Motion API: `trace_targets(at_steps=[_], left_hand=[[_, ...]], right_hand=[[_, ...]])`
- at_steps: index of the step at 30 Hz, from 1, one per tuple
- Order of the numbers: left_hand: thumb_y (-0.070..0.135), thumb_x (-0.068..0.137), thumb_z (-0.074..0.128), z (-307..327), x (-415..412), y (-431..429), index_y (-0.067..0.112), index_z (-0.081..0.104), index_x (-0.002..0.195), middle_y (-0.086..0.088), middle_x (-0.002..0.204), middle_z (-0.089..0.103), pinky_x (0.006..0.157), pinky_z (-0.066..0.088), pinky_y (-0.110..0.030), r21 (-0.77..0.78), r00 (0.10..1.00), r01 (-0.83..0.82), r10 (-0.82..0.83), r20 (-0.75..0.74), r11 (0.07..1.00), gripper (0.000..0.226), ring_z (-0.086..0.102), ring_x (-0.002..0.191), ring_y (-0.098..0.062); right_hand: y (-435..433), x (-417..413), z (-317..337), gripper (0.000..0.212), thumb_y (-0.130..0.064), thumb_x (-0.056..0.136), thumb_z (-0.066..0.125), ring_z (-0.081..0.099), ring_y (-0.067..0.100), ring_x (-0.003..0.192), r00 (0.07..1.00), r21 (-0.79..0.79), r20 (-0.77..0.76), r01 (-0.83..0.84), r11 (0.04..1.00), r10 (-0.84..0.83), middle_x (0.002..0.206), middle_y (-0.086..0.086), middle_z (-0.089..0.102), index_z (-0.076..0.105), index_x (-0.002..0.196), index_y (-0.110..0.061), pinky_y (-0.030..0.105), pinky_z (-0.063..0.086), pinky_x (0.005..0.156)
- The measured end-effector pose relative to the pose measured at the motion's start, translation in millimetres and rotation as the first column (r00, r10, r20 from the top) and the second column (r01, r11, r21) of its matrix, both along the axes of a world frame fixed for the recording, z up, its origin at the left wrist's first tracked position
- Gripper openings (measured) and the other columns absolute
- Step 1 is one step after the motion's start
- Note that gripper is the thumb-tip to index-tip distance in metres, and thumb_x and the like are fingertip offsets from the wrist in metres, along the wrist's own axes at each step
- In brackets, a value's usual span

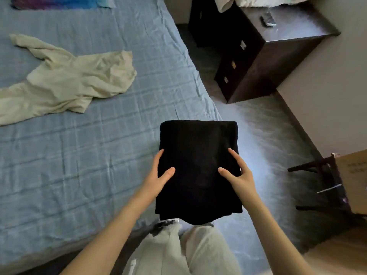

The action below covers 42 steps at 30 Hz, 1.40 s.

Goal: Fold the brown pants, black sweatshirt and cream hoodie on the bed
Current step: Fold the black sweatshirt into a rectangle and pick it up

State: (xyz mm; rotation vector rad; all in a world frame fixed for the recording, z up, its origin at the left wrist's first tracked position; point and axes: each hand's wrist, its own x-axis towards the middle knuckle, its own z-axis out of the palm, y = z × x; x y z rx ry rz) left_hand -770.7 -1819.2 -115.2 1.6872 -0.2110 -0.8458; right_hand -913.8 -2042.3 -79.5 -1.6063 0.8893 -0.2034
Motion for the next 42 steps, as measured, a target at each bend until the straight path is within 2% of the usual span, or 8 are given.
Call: trace_targets(at_steps=[2,7,14,17,20,26,34,42], left_hand=[[0.034,0.096,0.058,-19,0,-20,0.048,0.016,0.149,0.026,0.15,0.021,0.089,0.032,0.001,0.017,0.997,-0.079,0.079,-0.006,0.997,0.069,0.026,0.138,0.0],[0.037,0.095,0.059,-87,-20,-54,0.053,0.015,0.148,0.019,0.159,0.017,0.116,0.028,-0.034,0.086,0.953,-0.278,0.286,-0.101,0.957,0.071,0.023,0.145,-0.008],[0.036,0.094,0.062,-108,-26,-65,0.055,0.014,0.147,0.011,0.161,0.015,0.118,0.027,-0.047,0.223,0.939,-0.315,0.337,-0.068,0.923,0.073,0.022,0.146,-0.013],[0.055,0.094,0.049,-89,-25,-66,0.054,0.007,0.149,0.002,0.163,0.003,0.119,0.02,-0.051,0.563,0.965,-0.245,0.141,0.222,0.79,0.069,0.012,0.149,-0.025],[0.05,0.1,0.027,-77,-21,-91,0.033,0.015,0.155,0.001,0.164,0.013,0.12,0.012,-0.05,0.673,0.749,-0.302,-0.27,0.606,0.675,0.059,0.012,0.151,-0.025],[0.042,0.103,0.02,-140,-3,-122,0.021,0.017,0.156,-0.003,0.163,0.016,0.121,0.015,-0.048,0.798,0.663,-0.254,-0.502,0.555,0.546,0.057,0.011,0.151,-0.022],[0.041,0.101,0.025,-219,-8,-106,0.023,0.012,0.157,-0.005,0.164,0.015,0.121,0.009,-0.05,0.741,0.575,-0.327,-0.499,0.648,0.586,0.06,0.012,0.151,-0.026],[0.042,0.102,0.031,-128,9,-108,0.025,0.025,0.154,0.001,0.162,0.023,0.121,0.019,-0.046,0.776,0.742,-0.127,-0.46,0.488,0.618,0.055,0.018,0.15,-0.02]], right_hand=[[-33,23,-23,0.066,-0.015,0.083,0.078,0.063,-0.006,0.108,0.994,0.017,-0.022,-0.102,0.995,0.103,0.119,-0.036,0.062,0.055,0.131,-0.055,0.015,0.055,0.082],[-86,53,-108,0.065,-0.02,0.084,0.079,0.06,0.005,0.122,0.944,0.114,-0.083,-0.308,0.945,0.318,0.133,-0.018,0.061,0.053,0.134,-0.053,0.039,0.053,0.101],[-104,57,-141,0.065,-0.023,0.089,0.073,0.056,0.005,0.125,0.875,0.113,-0.168,-0.44,0.891,0.453,0.139,-0.013,0.056,0.045,0.141,-0.05,0.037,0.049,0.106],[-97,64,-122,0.063,-0.04,0.095,0.057,0.034,0.029,0.143,0.792,-0.282,-0.44,-0.57,0.772,0.424,0.156,0.008,0.035,0.027,0.15,-0.047,0.048,0.037,0.114],[-70,87,-106,0.054,-0.037,0.1,0.038,0.019,0.03,0.151,0.845,-0.612,-0.3,-0.526,0.59,0.442,0.162,0.009,0.026,0.033,0.154,-0.032,0.047,0.021,0.121],[-60,118,-186,0.055,-0.04,0.104,0.026,0.006,0.024,0.154,0.652,-0.597,-0.517,-0.739,0.313,0.555,0.166,-0.003,0.017,0.019,0.158,-0.031,0.052,0.016,0.122],[-51,111,-267,0.065,-0.04,0.097,0.032,0.003,0.027,0.154,0.708,-0.717,-0.449,-0.65,0.253,0.546,0.166,-0.004,0.01,0.011,0.159,-0.034,0.049,0.001,0.124],[-55,129,-163,0.052,-0.035,0.103,0.041,0.013,0.021,0.153,0.619,-0.463,-0.478,-0.78,0.42,0.623,0.162,-0.003,0.03,0.034,0.154,-0.026,0.043,0.01,0.124]])
